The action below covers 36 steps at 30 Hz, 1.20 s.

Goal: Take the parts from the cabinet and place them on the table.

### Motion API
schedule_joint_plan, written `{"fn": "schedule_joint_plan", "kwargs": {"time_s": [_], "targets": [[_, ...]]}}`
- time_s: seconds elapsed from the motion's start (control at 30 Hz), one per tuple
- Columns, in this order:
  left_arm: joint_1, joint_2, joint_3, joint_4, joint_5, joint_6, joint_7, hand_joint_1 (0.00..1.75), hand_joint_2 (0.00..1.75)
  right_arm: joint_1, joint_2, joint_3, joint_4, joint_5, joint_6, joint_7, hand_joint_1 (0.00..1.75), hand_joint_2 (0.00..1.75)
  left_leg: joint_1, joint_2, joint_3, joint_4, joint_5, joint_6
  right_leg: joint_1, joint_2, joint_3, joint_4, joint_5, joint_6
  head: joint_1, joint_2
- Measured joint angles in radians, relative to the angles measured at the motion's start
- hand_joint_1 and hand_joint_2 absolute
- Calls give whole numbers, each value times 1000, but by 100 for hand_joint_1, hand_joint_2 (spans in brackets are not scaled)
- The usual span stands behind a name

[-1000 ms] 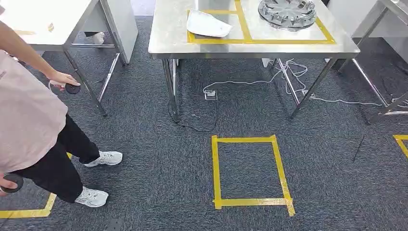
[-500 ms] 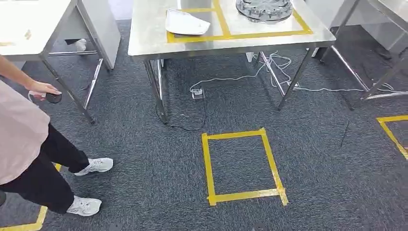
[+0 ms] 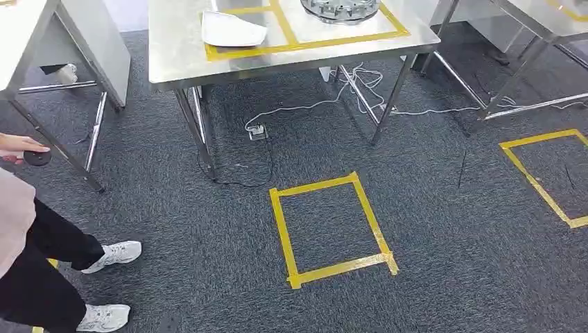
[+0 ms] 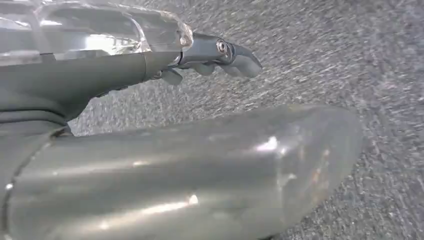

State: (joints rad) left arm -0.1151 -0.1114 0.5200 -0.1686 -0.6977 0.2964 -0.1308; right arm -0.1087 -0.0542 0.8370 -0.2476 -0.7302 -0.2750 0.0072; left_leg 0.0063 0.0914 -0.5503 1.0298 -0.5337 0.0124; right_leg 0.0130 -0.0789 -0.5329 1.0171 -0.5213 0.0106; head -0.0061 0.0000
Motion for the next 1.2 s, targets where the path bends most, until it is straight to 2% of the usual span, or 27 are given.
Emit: {"fn": "schedule_joint_plan", "kwargs": {"time_s": [0.13,0.17,0.2,0.23,0.27,0.3,0.33,0.37,0.43,0.47,0.5,0.53,0.57,0.63,0.67,0.7,0.73,0.8,0.83,0.87,0.9,0.97,1.0,1.03,1.13,1.17,1.2], "targets": [[-1,-3,0,0,0,-1,3,0,0,4,0,0,0,-5,1,0,0,0,2,37,9,-7,3,-19,5,36,-7,-18,13,-19,4,0],[-3,-2,0,0,0,0,3,0,0,8,1,0,0,-6,1,0,0,0,6,-7,8,1,-11,-27,-7,44,8,-37,26,-22,7,0],[-2,-1,0,0,-1,0,2,0,0,5,0,0,0,-6,1,0,0,0,8,-78,-5,34,-40,-29,-9,52,9,-43,31,-30,2,0],[-1,-1,0,0,-1,0,2,0,0,0,-1,0,0,-7,1,0,0,0,7,-97,-33,97,-78,-30,-10,62,5,-43,34,-34,-3,0],[1,0,0,0,-1,0,3,0,0,-3,0,0,0,-8,2,0,0,0,9,-100,-70,176,-115,-32,-10,77,1,-42,35,-35,-12,0],[3,1,0,1,-1,0,4,0,0,-3,2,0,0,-8,3,0,0,0,10,-100,-102,242,-140,-35,-10,90,-1,-39,35,-35,-15,0],[5,1,0,2,-1,0,5,0,0,0,3,0,0,-8,3,0,0,0,10,-99,-121,278,-144,-37,-10,102,-2,-36,35,-34,-15,0],[5,1,0,3,-1,0,5,0,0,4,3,0,0,-9,3,2,0,0,12,-97,-120,266,-120,-39,-11,115,-2,-32,34,-33,-17,0],[4,2,0,3,-1,0,6,0,0,5,3,0,0,-12,3,3,0,0,17,-105,-59,136,-28,-43,-17,142,-2,-21,28,-25,-19,0],[4,2,0,3,-1,0,6,0,0,4,3,0,0,-12,3,3,0,0,24,-144,-19,51,16,-47,-19,156,-4,-11,22,-16,-22,0],[5,2,0,3,-1,-1,6,0,0,3,2,0,0,-13,3,3,0,0,33,-230,-9,28,-4,-50,-19,165,-13,-1,16,-8,-27,0],[6,1,0,3,-1,-1,7,0,0,-1,2,0,0,-13,3,4,0,0,34,-225,-6,13,-6,-45,-20,179,-25,14,13,-2,-27,0],[7,1,0,3,-2,-1,8,0,0,-2,2,0,0,-13,3,4,0,0,29,-211,-7,16,-7,-42,-25,194,-30,10,17,6,-20,0],[8,3,0,4,-2,0,10,0,0,1,1,0,0,-13,3,4,0,0,25,-178,-5,16,-6,-30,-30,229,-36,3,26,20,-21,0],[6,2,0,4,-2,0,10,0,0,3,0,0,1,-13,3,5,0,0,32,-156,-1,8,-2,-22,-30,218,-41,10,20,22,-20,0],[5,2,0,3,-2,0,9,0,0,4,2,0,0,-13,4,5,0,0,30,-139,3,6,-3,-17,-21,147,-52,36,4,26,-16,0],[7,1,0,4,-3,0,8,0,0,-1,2,0,0,-13,4,5,0,0,28,-116,5,5,-6,-13,-21,110,-84,97,-31,31,-2,0],[11,2,0,4,-3,0,9,0,0,-9,4,0,0,-13,4,6,0,0,22,-68,7,5,-11,-6,-23,85,-164,254,-100,38,2,0],[10,3,0,4,-3,0,9,0,0,-7,4,0,0,-13,4,6,0,0,21,-50,8,5,-13,-6,-24,81,-185,301,-110,39,2,0],[8,3,0,4,-3,0,9,0,0,-2,4,0,0,-13,4,6,0,0,20,-34,11,5,-16,-6,-25,80,-183,300,-94,39,2,0],[6,3,0,4,-3,0,9,0,0,2,4,0,0,-13,4,6,0,0,18,-22,14,5,-19,-7,-25,79,-161,259,-58,35,3,0],[0,2,0,4,-3,0,9,0,0,6,3,0,0,-13,4,6,0,0,16,-3,22,5,-24,-11,-19,60,-77,92,31,18,6,0],[0,0,0,4,-3,0,9,0,0,5,1,0,0,-13,4,6,0,0,17,7,25,3,-26,-13,-7,10,-45,28,31,3,7,0],[0,-2,0,4,-3,0,8,0,0,2,1,0,0,-13,3,6,0,0,11,13,23,4,-29,-18,3,-6,-39,12,26,-6,6,0],[-1,-4,0,5,-3,-1,9,0,0,6,-1,0,1,-14,3,6,0,0,12,40,33,-7,-28,-30,7,20,-42,7,22,-16,9,0],[-2,-6,0,4,-3,-1,9,0,0,8,-1,0,1,-14,3,8,0,0,13,27,38,-7,-36,-40,-3,30,-27,-16,33,-25,11,0],[-4,-4,0,3,-3,0,8,0,0,10,0,0,0,-14,3,9,0,0,16,-64,36,6,-47,-43,-4,34,-20,-28,38,-26,4,0]]}}
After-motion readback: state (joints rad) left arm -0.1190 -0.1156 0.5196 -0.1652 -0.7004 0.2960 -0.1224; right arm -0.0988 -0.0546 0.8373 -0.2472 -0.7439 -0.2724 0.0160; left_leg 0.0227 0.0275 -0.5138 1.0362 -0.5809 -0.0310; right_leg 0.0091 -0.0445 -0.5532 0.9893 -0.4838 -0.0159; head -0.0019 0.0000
